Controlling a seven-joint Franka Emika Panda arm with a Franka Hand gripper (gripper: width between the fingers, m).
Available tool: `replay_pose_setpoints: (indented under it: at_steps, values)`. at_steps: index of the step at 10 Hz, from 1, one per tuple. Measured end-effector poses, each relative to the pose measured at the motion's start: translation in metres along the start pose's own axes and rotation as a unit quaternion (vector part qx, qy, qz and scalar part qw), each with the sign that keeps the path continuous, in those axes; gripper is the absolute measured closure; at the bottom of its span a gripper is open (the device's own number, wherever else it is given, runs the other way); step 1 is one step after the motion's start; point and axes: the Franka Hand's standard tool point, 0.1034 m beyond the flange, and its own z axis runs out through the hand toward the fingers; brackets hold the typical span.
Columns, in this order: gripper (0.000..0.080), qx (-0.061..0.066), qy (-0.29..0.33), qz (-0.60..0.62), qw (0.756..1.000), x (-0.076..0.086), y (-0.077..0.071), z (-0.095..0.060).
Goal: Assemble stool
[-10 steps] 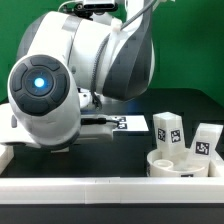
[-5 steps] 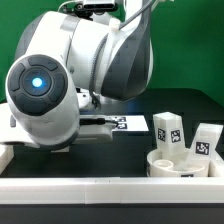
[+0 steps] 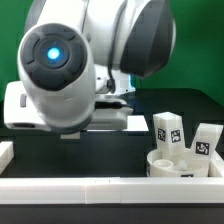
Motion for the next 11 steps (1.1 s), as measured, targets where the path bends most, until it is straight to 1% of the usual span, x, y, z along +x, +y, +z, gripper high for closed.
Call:
replay_pose_setpoints:
  at_steps: [1, 2, 3, 4, 5, 6, 7, 8, 9, 10, 11]
  values:
    - [0.0462, -0.003, 0.009, 0.017, 1.0, -0.007, -0.013, -0.017]
    - [0.0462, -0.004, 0.018, 0.018, 1.0, -0.007, -0.016, -0.023]
    - [0.0462, -0.003, 0.022, 0.019, 1.0, -0.003, -0.012, -0.019]
    - [0.0462, -0.004, 0.042, 0.019, 0.999, 0.001, -0.011, -0.023]
    - [0.0462, -0.005, 0.049, 0.018, 0.999, 0.003, -0.011, -0.025]
    - [0.0462, -0.008, 0.087, 0.018, 0.996, 0.013, -0.01, -0.033]
    - [0.0462, -0.01, 0.144, 0.015, 0.989, 0.019, -0.011, -0.04]
    - [0.0462, -0.003, 0.175, 0.023, 0.984, 0.014, -0.014, -0.04]
    - [0.0462, 0.011, 0.196, 0.044, 0.98, 0.009, -0.019, -0.046]
    - [0.0462, 0.021, 0.238, 0.053, 0.969, 0.01, -0.024, -0.06]
    - [0.0462, 0.039, 0.266, 0.065, 0.961, 0.005, -0.031, -0.07]
